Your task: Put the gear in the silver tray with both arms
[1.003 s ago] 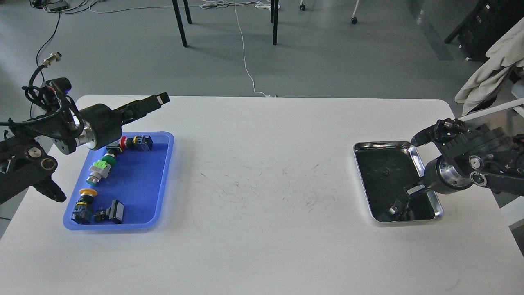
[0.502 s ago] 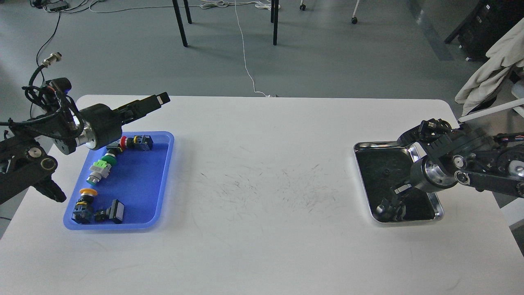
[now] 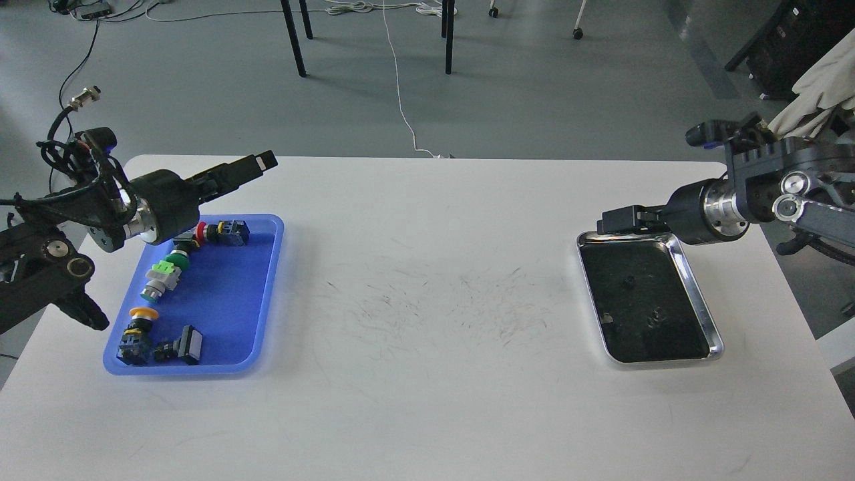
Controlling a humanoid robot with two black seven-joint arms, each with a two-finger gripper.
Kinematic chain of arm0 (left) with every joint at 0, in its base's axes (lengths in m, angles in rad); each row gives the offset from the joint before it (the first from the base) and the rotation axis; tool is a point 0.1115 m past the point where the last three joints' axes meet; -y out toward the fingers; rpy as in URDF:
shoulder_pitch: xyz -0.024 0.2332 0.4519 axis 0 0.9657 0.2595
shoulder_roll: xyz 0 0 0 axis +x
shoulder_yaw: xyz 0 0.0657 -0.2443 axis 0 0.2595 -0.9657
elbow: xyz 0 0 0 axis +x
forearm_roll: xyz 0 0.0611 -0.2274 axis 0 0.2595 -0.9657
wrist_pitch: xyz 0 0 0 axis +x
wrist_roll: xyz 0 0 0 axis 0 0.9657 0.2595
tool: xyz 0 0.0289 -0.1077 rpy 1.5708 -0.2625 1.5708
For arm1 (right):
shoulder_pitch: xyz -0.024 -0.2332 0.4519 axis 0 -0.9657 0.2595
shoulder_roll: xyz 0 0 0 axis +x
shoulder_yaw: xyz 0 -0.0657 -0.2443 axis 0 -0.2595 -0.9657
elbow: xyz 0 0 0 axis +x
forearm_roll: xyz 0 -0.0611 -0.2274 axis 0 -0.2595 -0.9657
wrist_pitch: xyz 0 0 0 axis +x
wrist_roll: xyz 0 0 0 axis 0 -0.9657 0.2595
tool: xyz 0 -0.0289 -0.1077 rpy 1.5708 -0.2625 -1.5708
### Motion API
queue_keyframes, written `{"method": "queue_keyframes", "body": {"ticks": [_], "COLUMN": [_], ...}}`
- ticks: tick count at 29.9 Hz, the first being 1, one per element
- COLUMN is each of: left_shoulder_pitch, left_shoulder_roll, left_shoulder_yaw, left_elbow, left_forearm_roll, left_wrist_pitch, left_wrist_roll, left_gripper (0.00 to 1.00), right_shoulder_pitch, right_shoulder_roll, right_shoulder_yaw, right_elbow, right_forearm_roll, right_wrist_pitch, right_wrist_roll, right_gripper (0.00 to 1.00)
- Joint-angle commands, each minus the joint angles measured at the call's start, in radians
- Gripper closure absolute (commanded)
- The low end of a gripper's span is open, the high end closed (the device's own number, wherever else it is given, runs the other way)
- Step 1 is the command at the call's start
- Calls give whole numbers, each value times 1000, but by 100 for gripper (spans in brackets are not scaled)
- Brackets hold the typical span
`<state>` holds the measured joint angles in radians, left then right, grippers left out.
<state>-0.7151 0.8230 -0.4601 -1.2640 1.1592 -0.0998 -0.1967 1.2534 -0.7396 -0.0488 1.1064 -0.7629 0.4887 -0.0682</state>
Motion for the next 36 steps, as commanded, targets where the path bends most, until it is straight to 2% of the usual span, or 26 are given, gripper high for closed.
{"method": "queue_keyframes", "body": {"ticks": [1, 7, 9, 12, 16, 21, 23, 28, 32, 36], "left_shoulder_pitch": [2, 5, 5, 8, 32, 40, 40, 58, 62, 62], "left_shoulder_roll": [-10, -85, -110, -166, -254, -355, -395, -420, -417, -426], "left_shoulder_yaw": [4, -14, -41, -83, -175, -215, -224, -301, -302, -328], "left_elbow": [8, 67, 80, 101, 219, 379, 428, 468, 480, 486], "left_forearm_roll": [-74, -264, -402, -591, -714, -742, -750, -935, -1007, -1013], "left_wrist_pitch": [57, 117, 155, 195, 193, 180, 141, 55, -4, -17], "left_wrist_roll": [5, 11, 19, 28, 28, 16, 4, -30, -69, -76], "left_gripper": [2, 2, 2, 3, 2, 2, 2, 2, 2, 2], "right_shoulder_pitch": [-100, -255, -313, -428, -561, -629, -632, -658, -661, -666], "right_shoulder_roll": [32, 124, 161, 196, 313, 390, 396, 408, 407, 408], "right_shoulder_yaw": [202, 560, 654, 766, 926, 965, 975, 978, 975, 974], "right_elbow": [-106, -244, -258, -252, -261, -264, -275, -298, -310, -310], "right_forearm_roll": [229, 691, 868, 1014, 1018, 1018, 1018, 1018, 1018, 1018], "right_wrist_pitch": [-4, -67, -70, -68, -67, -62, -64, -67, -61, -64], "right_wrist_roll": [-1, 1, 1, 1, -5, 1, 1, 4, 2, 2], "right_gripper": [3, 3, 3, 3, 1, 1, 1, 1, 1, 1]}}
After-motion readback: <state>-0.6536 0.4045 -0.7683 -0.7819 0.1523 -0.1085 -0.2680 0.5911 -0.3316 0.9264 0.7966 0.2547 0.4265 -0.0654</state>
